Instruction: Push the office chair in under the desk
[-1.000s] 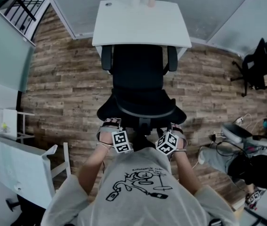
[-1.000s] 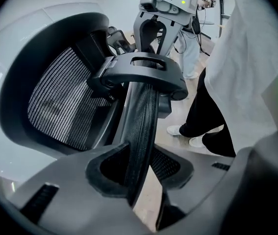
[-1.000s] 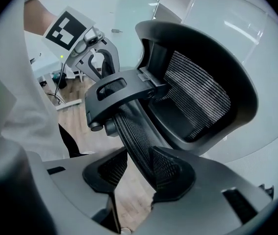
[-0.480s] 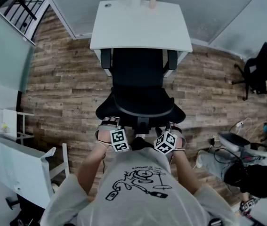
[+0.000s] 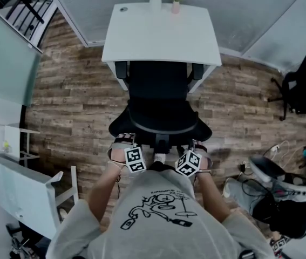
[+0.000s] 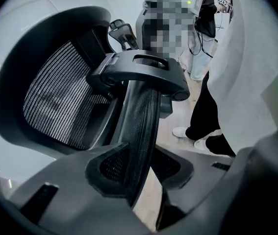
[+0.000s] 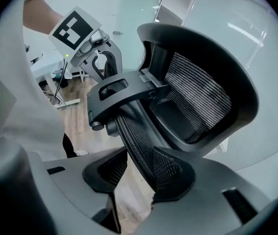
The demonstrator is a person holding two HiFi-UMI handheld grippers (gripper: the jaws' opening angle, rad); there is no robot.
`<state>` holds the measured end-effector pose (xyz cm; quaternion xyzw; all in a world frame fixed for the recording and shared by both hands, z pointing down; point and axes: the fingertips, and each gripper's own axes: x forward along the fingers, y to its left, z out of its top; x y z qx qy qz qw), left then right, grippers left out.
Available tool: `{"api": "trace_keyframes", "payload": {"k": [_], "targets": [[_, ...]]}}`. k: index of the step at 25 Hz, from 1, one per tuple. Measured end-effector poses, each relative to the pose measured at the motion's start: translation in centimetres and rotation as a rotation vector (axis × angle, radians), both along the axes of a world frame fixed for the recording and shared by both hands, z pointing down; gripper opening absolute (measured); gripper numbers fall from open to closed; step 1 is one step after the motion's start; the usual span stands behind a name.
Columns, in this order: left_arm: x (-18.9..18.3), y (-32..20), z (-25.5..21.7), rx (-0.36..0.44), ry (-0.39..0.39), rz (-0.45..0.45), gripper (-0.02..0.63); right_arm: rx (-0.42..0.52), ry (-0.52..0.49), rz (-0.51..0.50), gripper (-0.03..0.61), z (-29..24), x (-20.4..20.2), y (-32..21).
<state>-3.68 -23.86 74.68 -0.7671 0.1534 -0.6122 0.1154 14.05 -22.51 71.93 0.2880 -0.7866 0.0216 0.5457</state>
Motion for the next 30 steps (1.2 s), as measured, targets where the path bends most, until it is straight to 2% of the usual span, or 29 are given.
{"api": "trace_keyframes", "payload": {"k": [14, 30], "targets": [[2.3, -6.1, -0.4, 0.002, -0.01, -0.043, 0.132, 0.01, -0.009, -0.044, 0.17, -0.4, 2.3, -6.6], [3.6, -11.9, -0.7, 0.022, -0.011, -0.05, 0.13, 0.022, 0.0, -0.062, 0.17, -0.7, 3.7, -12.8]]}}
